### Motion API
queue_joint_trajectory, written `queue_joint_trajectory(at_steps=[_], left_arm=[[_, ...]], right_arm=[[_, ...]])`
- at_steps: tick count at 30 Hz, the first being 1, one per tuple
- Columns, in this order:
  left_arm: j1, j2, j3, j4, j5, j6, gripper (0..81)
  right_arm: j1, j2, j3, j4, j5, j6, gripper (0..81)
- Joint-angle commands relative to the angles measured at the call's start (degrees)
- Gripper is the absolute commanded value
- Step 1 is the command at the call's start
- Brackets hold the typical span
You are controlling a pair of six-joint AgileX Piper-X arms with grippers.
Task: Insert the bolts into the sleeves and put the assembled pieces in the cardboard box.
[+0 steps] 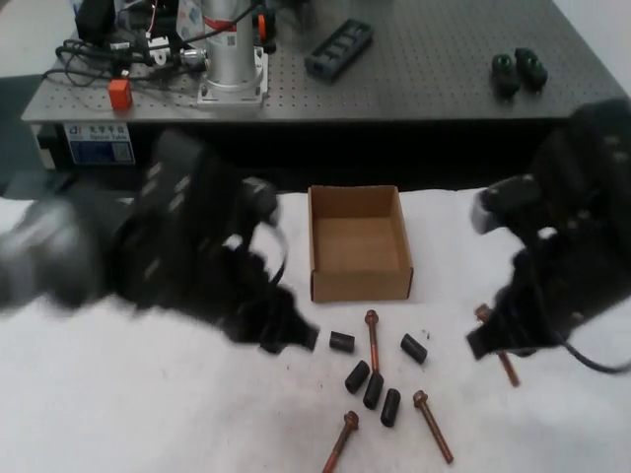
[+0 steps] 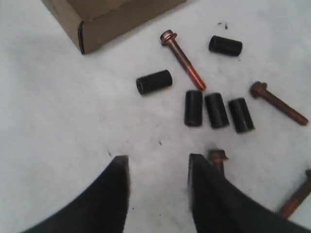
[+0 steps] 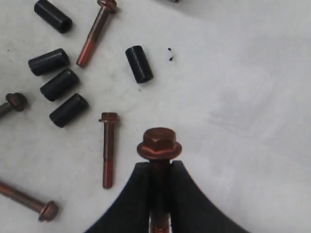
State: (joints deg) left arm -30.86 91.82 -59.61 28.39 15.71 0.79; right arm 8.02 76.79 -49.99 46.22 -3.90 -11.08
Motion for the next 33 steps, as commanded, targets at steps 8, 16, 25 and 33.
queue_joint_trajectory(at_steps=[8, 16, 25, 33], left_arm=[[-3.48, 24.36, -34.3, 30.02, -2.39, 11.43, 29.3], [-10.41, 30.01, -38.72, 32.44, -6.12, 13.62, 29.3], [-11.81, 32.68, -38.72, 31.11, -9.27, 13.0, 29.3], [-11.81, 32.88, -38.72, 31.04, -10.37, 13.01, 29.3]], right_arm=[[-2.04, -17.98, 12.68, 3.26, -2.19, 3.82, 3.4], [-2.04, -18.29, 14.51, 3.66, -2.19, 3.81, 3.4], [-2.04, -18.29, 14.51, 3.66, -2.19, 3.81, 3.4], [-2.04, -18.29, 14.51, 3.66, -2.19, 3.81, 3.4]])
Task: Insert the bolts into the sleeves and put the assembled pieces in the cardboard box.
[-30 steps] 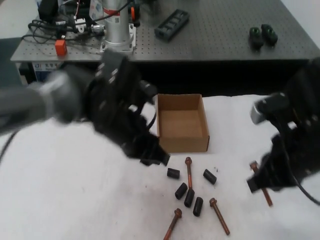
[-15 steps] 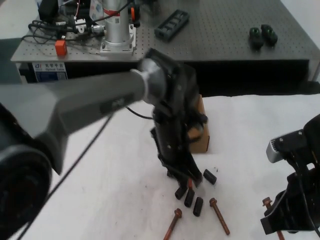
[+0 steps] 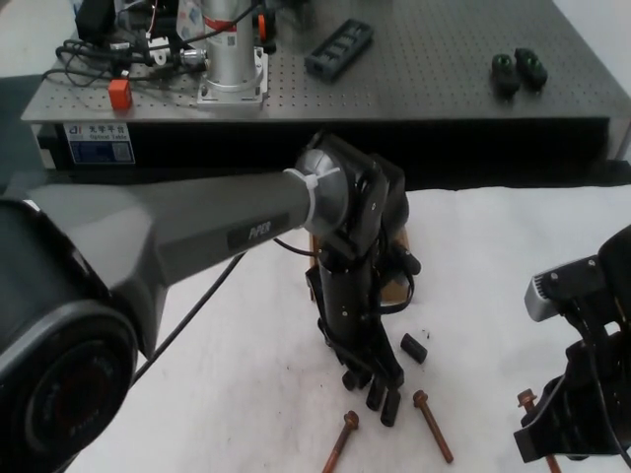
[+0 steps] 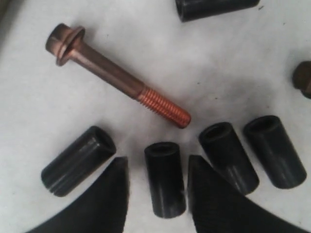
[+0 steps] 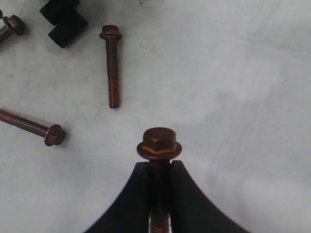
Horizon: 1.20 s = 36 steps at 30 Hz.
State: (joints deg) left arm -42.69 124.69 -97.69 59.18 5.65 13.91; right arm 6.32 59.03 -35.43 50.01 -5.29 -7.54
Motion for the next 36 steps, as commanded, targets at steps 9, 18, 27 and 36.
queue_joint_trajectory(at_steps=[9, 18, 27, 36], left_arm=[[0.02, 2.1, -0.64, 2.91, 1.01, -0.61, 29.3], [0.02, 1.45, -0.68, 0.62, 1.11, -1.33, 0.0], [2.58, -17.31, 11.88, -7.38, 5.35, -10.02, 0.7], [2.7, -46.22, 45.62, -42.53, 25.68, -17.68, 0.7]], right_arm=[[-0.33, -0.53, -0.05, -0.14, -0.81, 0.26, 3.4], [-0.33, -0.53, -0.05, -0.16, -0.91, 0.26, 3.4], [0.2, -3.65, 1.44, -17.0, -21.41, 12.53, 3.4], [6.6, -4.83, 3.89, -58.45, -26.56, 39.2, 3.4]])
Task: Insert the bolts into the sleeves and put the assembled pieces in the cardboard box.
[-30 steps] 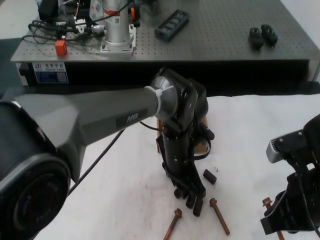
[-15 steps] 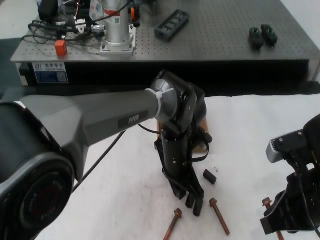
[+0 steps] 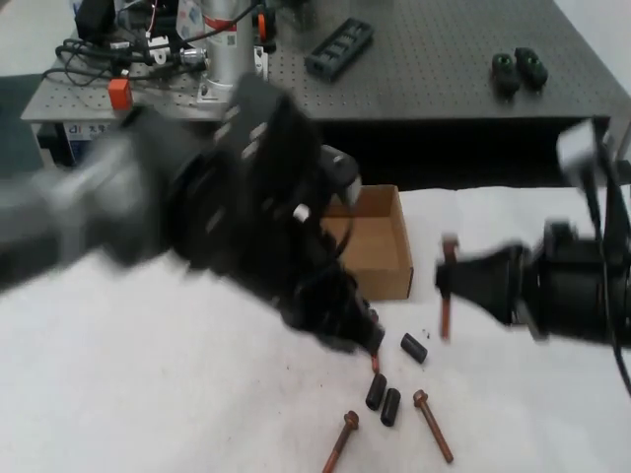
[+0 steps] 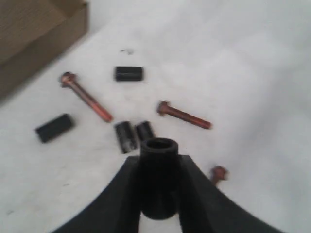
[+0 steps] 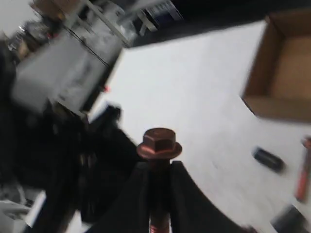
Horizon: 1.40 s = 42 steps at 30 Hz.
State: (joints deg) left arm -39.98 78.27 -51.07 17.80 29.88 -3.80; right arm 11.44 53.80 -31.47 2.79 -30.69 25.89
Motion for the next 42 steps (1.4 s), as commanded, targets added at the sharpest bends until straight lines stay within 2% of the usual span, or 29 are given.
queue_joint_trajectory(at_steps=[1, 3, 7, 14, 26, 31, 33, 35, 37, 38, 39, 42], left_arm=[[-0.01, -2.18, 1.56, -5.47, 3.0, -1.98, 0.7], [-0.01, -5.73, 5.19, -12.84, 3.89, -5.13, 0.7], [-0.01, -10.54, 9.09, -20.3, 3.87, -6.93, 0.7], [-0.01, -11.43, 9.29, -20.99, 3.92, -7.46, 0.7], [-0.01, -11.43, 9.29, -20.99, 5.08, -7.87, 0.7], [-0.01, -11.43, 9.29, -20.99, 3.55, -7.85, 0.7], [-0.01, -11.43, 9.29, -20.99, 3.0, -7.85, 0.7], [-0.01, -11.43, 9.29, -20.99, 2.31, -7.85, 0.7], [-0.01, -11.43, 9.29, -20.99, 2.04, -7.85, 0.7], [-0.01, -11.43, 9.29, -20.99, 1.19, -7.85, 0.7], [-0.01, -11.43, 9.29, -20.99, -0.08, -7.73, 0.7], [-0.01, -11.24, 9.29, -21.84, -5.17, -6.78, 0.7]], right_arm=[[2.41, 0.87, -0.07, -15.57, -1.1, 8.48, 3.4], [4.01, 2.02, -0.07, -22.52, -0.94, 12.38, 3.4], [6.11, 3.6, -0.07, -24.54, -0.72, 14.1, 3.4], [7.43, 4.63, -0.07, -23.29, -0.27, 13.96, 3.4], [7.43, 4.63, -0.07, -17.28, -1.35, 8.62, 3.4], [7.43, 4.63, -0.07, -17.24, -6.99, 7.47, 3.2], [7.43, 4.63, -0.07, -17.24, -9.27, 7.47, 0.5], [7.43, 4.63, -0.07, -17.24, -9.43, 6.99, 12.8], [7.43, 4.63, -0.07, -17.24, -9.43, 6.2, 33.5], [7.43, 4.63, -0.07, -17.24, -9.43, 6.2, 41.1], [7.27, 4.63, -0.07, -17.24, -9.43, 6.2, 43.8], [5.3, 3.92, -0.07, -17.13, -9.43, 6.2, 40.6]])
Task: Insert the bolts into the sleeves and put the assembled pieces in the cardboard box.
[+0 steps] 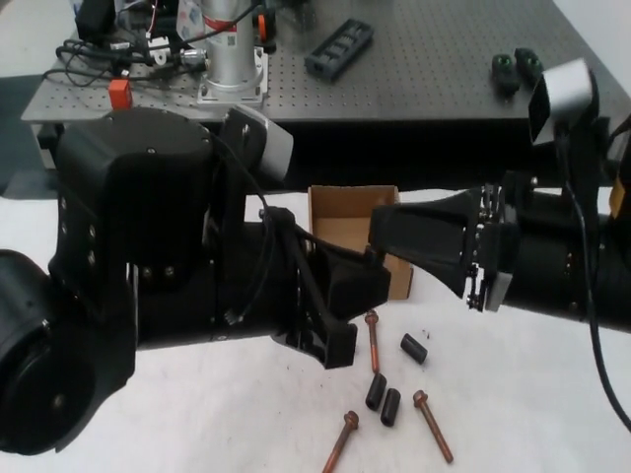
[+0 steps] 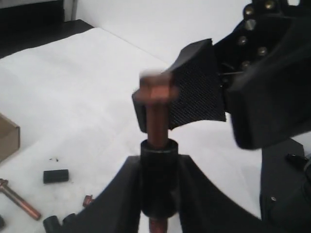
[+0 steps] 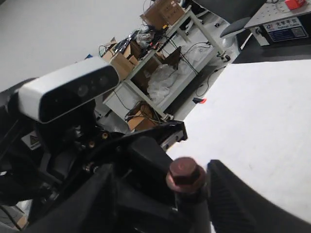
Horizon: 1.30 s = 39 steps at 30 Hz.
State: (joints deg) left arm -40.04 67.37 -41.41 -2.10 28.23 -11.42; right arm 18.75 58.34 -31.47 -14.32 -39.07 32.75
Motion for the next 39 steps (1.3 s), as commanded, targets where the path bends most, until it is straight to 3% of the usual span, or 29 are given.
queue_joint_trajectory(at_steps=[1, 4, 8, 13, 19, 26, 30, 35, 39], left_arm=[[0.05, -0.03, -0.37, -3.06, -5.31, 0.85, 0.7], [0.81, 2.47, -1.43, -7.27, -10.05, -3.49, 0.7], [3.64, 11.96, -9.09, -6.7, -13.96, -10.62, 0.7], [5.48, 30.25, -28.8, 3.5, -17.13, -12.11, 0.7], [5.63, 52.5, -56.01, 20.28, -16.89, -10.35, 0.7], [5.85, 67.93, -75.92, 32.57, -16.9, -10.48, 0.5], [5.81, 71.46, -79.26, 35.58, -16.9, -11.32, 5.5], [5.81, 72.07, -79.25, 35.75, -15.57, -13.67, 23.7], [6.04, 71.7, -79.25, 35.93, -14.44, -13.89, 27.0]], right_arm=[[-3.34, -1.22, -0.07, 0.69, -1.05, -0.66, 39.8], [-8.77, -4.18, -0.07, 7.03, -1.05, -1.07, 39.4], [-15.96, -9.22, -0.07, 22.57, 0.64, -8.56, 39.4], [-21.48, -12.4, -0.07, 44.77, 12.71, -19.19, 39.1], [-22.0, -12.39, 0.25, 55.86, 24.36, -23.67, 38.9], [-22.0, -12.24, 0.5, 58.21, 26.61, -23.72, 38.9], [-22.0, -12.24, 0.5, 58.09, 26.93, -23.72, 38.9], [-21.9, -11.05, 0.5, 56.96, 26.53, -24.57, 38.9], [-20.77, -5.67, -0.21, 55.14, 26.5, -28.36, 38.9]])
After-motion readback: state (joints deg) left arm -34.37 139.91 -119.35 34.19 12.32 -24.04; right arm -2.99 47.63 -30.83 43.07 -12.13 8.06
